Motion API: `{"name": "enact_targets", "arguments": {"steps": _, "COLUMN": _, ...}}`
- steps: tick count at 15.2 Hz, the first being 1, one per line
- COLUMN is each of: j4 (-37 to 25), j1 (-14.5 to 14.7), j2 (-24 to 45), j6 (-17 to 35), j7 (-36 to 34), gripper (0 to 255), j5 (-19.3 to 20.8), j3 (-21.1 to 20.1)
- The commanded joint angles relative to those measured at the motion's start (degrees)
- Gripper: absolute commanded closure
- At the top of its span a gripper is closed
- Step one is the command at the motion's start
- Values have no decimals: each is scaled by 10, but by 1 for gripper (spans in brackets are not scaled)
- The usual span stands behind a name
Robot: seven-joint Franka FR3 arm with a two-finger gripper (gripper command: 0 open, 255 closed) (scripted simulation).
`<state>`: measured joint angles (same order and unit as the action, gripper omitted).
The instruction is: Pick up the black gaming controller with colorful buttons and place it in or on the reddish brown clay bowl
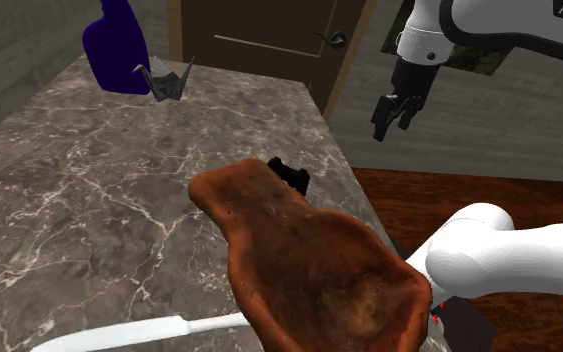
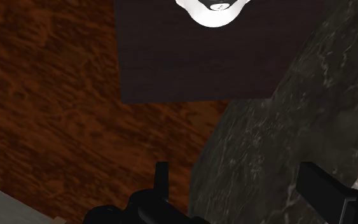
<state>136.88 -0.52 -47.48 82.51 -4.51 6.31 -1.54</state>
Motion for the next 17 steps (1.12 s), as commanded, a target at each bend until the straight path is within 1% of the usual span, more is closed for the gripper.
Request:
{"name": "enact_targets", "arguments": {"steps": 1, "j4": 0, "j1": 0, "j2": 0, "j6": 0, "j7": 0, "gripper": 0, "j5": 0, "j3": 0}}
{"name": "enact_targets", "arguments": {"steps": 9, "j4": -25, "j1": 54, "j2": 26, "j6": 18, "j7": -58, "gripper": 0, "j5": -77, "j3": -90}}
{"name": "enact_targets", "arguments": {"steps": 17, "j4": -77, "j1": 97, "j2": 76, "j6": 43, "j7": -115, "gripper": 0, "j5": -135, "j3": -180}}
